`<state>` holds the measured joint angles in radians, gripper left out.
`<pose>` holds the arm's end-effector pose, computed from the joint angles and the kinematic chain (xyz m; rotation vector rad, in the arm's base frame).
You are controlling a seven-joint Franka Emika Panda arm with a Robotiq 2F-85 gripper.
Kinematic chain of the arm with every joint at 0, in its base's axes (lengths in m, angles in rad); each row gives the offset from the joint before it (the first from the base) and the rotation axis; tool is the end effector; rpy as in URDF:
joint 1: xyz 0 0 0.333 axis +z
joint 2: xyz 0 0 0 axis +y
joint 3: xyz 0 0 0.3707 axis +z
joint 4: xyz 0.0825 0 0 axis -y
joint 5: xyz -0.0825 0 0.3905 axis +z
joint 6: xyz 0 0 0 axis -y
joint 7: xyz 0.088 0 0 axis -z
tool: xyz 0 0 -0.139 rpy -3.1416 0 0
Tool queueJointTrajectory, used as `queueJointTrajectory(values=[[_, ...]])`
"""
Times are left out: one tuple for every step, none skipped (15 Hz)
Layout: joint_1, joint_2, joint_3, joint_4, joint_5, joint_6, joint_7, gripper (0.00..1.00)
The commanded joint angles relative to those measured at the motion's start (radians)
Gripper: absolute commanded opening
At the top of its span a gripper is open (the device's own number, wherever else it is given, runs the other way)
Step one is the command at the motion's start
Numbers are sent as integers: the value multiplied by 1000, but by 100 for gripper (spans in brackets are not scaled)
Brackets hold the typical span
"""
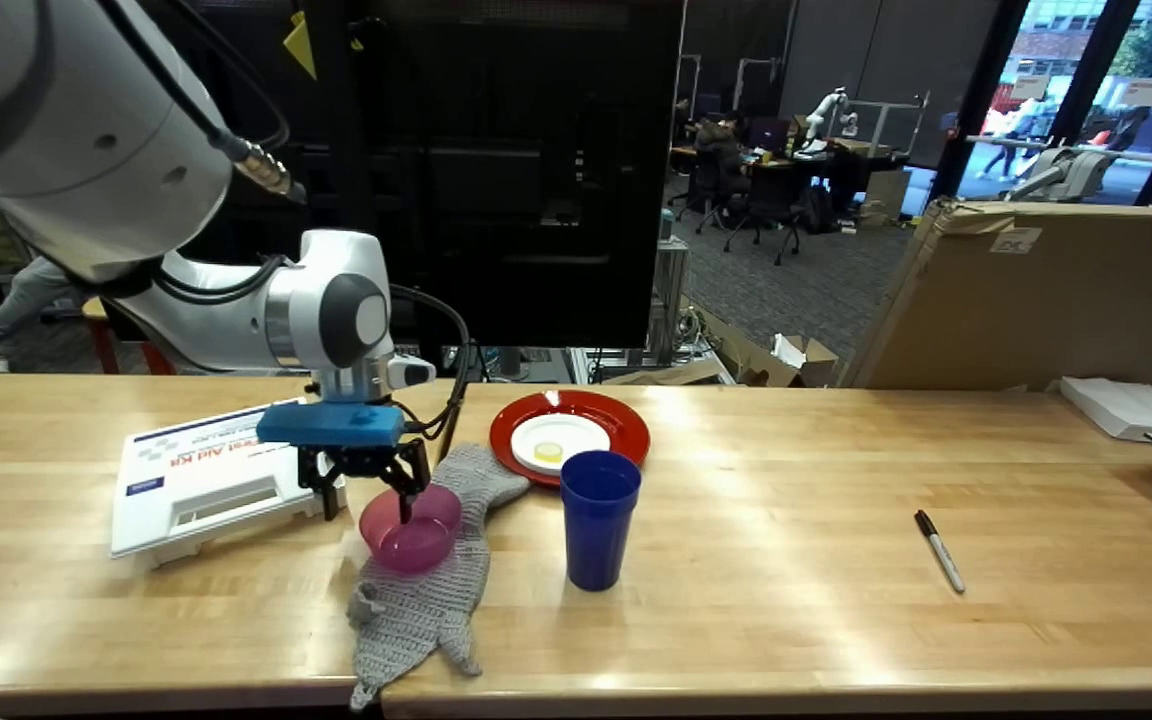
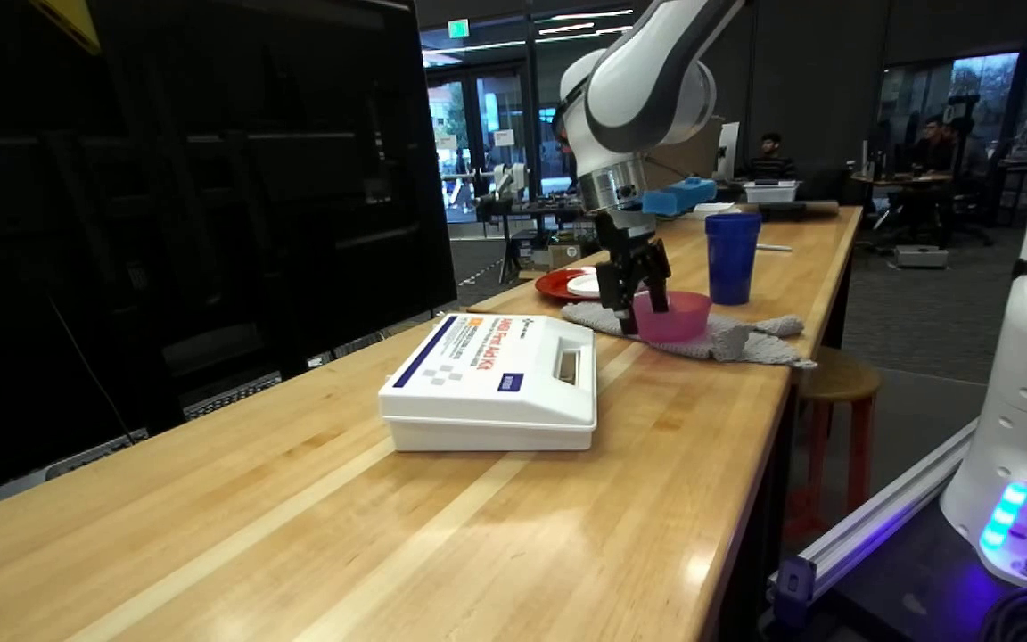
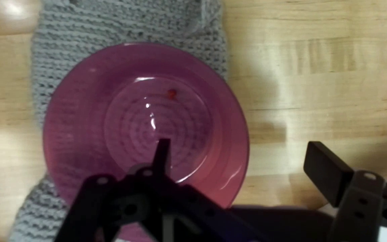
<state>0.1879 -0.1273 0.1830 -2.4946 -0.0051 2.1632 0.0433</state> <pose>0.3962 0.1531 0.3348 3.0175 0.4979 -0.3013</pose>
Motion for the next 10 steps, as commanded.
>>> queueJointTrajectory(values=[[-13, -70, 7, 0, -89, 32, 56, 100], [-15, -85, 8, 5, -109, 53, 72, 100], [-17, -107, 11, 11, -127, 83, 92, 100], [-18, -129, 8, 24, -125, 102, 100, 100], [-24, -143, 8, 36, -136, 125, 117, 100], [-34, -156, 2, 46, -138, 151, 130, 100], [-47, -164, 0, 51, -152, 187, 148, 100], [-66, -174, -1, 53, -173, 222, 173, 100], [-94, -179, 1, 56, -212, 241, 215, 100], [-122, -184, 4, 56, -246, 261, 258, 100]])
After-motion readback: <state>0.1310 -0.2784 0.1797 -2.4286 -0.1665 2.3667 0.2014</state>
